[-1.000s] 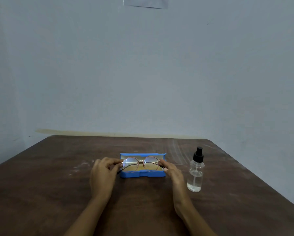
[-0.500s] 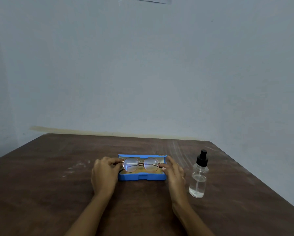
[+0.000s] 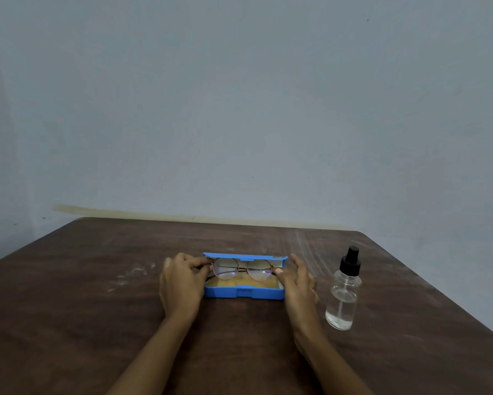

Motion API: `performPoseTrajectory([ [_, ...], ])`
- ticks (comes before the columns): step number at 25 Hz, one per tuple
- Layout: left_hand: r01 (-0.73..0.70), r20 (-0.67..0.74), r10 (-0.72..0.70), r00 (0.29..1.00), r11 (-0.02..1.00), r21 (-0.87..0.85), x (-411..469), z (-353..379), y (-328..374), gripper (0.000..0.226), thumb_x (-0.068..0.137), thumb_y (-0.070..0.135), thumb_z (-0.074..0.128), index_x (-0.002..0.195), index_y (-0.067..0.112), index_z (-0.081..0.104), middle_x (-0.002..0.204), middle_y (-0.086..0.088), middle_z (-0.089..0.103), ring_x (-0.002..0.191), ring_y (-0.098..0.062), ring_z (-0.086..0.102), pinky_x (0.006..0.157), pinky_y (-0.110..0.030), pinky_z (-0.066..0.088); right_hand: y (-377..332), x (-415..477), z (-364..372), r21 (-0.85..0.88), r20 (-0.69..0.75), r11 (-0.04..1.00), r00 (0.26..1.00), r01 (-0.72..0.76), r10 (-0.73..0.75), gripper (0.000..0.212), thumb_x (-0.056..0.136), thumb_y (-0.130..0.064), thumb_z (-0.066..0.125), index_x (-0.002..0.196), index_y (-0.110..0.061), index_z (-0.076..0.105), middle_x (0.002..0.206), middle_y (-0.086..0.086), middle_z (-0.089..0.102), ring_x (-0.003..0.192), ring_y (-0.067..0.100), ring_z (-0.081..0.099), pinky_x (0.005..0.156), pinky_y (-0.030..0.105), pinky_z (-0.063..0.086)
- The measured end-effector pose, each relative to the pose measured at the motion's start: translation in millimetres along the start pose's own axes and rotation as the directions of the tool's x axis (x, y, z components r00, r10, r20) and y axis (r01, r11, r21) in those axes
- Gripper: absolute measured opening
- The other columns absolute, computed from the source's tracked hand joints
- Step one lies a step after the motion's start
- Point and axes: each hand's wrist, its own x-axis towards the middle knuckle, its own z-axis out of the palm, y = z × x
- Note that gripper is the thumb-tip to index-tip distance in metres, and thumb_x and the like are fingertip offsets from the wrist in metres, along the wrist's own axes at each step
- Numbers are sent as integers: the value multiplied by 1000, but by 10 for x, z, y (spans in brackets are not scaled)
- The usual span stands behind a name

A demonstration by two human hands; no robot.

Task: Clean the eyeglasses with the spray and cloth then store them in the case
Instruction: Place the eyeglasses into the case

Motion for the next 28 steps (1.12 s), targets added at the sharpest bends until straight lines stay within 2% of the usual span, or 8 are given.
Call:
performPoseTrajectory([
  [5,-35,11,34,999,999,29,28,18,26,20,82,26,63,100,22,70,95,-2,59,88,-13,36,69,-28,34,14,19,5,17,-12,1000,1000,3,-3,48,92,-31,47,136,-33,30,139,-3,33,137,26,13,114,51,13],
  [8,-42,7,42,999,999,22,44,22,32,19,81,27,63,98,23,71,87,3,53,87,-13,36,68,-29,34,-21,10,-15,9,-3,998,998,57,-57,47,93,-25,46,137,-27,30,91,-32,31,138,21,14,115,50,11],
  [10,-38,14,38,999,999,22,44,24,30,19,81,27,64,97,24,71,86,4,50,87,-13,36,68,-29,34,-36,10,-20,-26,4,997,998,70,-70,47,94,-25,45,138,-24,29,82,-33,22,138,21,13,115,48,10],
  [13,-43,24,42,999,998,40,45,26,16,18,81,27,64,97,24,71,85,5,49,86,-13,36,66,-28,32,-12,47,6,-81,17,996,999,41,-40,48,95,-27,43,139,-23,26,92,-29,34,140,20,8,116,46,7],
  [15,-48,36,46,998,998,43,57,21,19,18,81,26,63,97,23,71,85,5,49,86,-13,36,66,-28,31,27,66,31,-115,17,993,999,29,-28,49,94,-30,42,140,-26,24,124,-13,46,141,17,4,116,43,3],
  [17,-56,51,54,997,997,44,67,20,22,19,81,26,63,98,22,70,86,4,50,86,-13,37,66,-27,31,80,93,53,-163,-9,986,1000,20,-21,51,94,-33,42,140,-28,22,146,3,34,141,17,2,115,43,1],
  [24,-109,80,101,992,988,106,45,15,-15,22,83,25,60,103,23,69,85,6,45,86,-10,36,66,-26,31,90,86,64,-326,-38,941,993,93,-112,52,96,-31,37,143,-22,16,146,6,35,142,17,1,114,41,-2],
  [28,-168,94,151,984,964,208,30,0,-37,22,83,29,60,104,27,68,85,7,44,83,-10,36,65,-25,30,104,87,77,-380,-46,919,990,105,-132,49,96,-28,35,142,-22,17,131,3,52,141,17,5,113,40,0],
])
